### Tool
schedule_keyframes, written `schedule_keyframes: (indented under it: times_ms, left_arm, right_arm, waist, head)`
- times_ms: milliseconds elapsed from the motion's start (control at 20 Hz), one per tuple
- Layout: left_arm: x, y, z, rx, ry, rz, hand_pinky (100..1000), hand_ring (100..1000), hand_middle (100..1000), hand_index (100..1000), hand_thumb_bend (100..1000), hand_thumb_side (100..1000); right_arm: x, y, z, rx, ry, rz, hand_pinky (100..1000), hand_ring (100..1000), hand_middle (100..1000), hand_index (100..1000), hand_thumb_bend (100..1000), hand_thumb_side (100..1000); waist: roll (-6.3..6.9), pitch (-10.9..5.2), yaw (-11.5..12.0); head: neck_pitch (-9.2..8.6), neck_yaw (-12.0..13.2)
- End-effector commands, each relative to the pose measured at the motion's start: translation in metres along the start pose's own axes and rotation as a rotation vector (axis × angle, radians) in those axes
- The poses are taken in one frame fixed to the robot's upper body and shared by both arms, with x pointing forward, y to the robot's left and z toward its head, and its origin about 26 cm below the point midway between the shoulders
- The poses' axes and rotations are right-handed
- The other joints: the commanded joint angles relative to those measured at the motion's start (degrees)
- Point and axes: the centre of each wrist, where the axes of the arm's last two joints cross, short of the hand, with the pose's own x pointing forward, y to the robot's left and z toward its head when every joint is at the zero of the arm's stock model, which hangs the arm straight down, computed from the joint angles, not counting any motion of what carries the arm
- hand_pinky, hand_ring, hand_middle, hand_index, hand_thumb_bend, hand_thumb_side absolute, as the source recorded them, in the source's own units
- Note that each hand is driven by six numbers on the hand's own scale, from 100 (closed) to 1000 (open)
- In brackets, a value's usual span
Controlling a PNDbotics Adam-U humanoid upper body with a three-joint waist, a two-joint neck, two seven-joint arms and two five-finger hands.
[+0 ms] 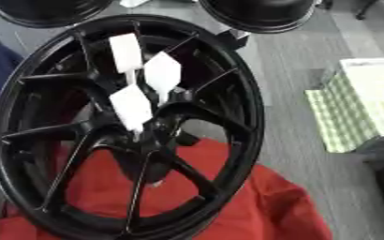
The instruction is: Pull the pin out of the wheel hub.
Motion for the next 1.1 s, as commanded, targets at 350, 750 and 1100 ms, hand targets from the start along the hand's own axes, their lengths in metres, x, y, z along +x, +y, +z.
schedule_keyframes:
  times_ms: [350,750,1100]
  left_arm:
    - [0.113,0.052,0.009,0.311,-0.591,0.190,805,643,578,735,100,444]
    - [0.164,0.036,0.016,0.229,-0.727,0.104,798,650,583,738,100,385]
    - [0.168,0.032,0.015,0.229,-0.723,0.086,794,644,579,736,100,385]
  right_arm:
    - [0.009,-0.002,-0.007,-0.029,-0.028,0.035,708,579,517,670,326,227]
    - [0.013,0.002,-0.007,-0.017,-0.046,0.033,708,580,518,671,335,222]
    - [0.013,0.003,-0.006,-0.013,-0.049,0.039,708,580,518,671,340,219]
  waist:
    - [0.09,-1.59,-0.2]
    - [0.44,-1.76,-0.8]
    - [0.28,-2.01,-0.8]
  head:
    - [-0.09,0.3]
    - [-0.44,0.8]
    - [-0.44,0.6]
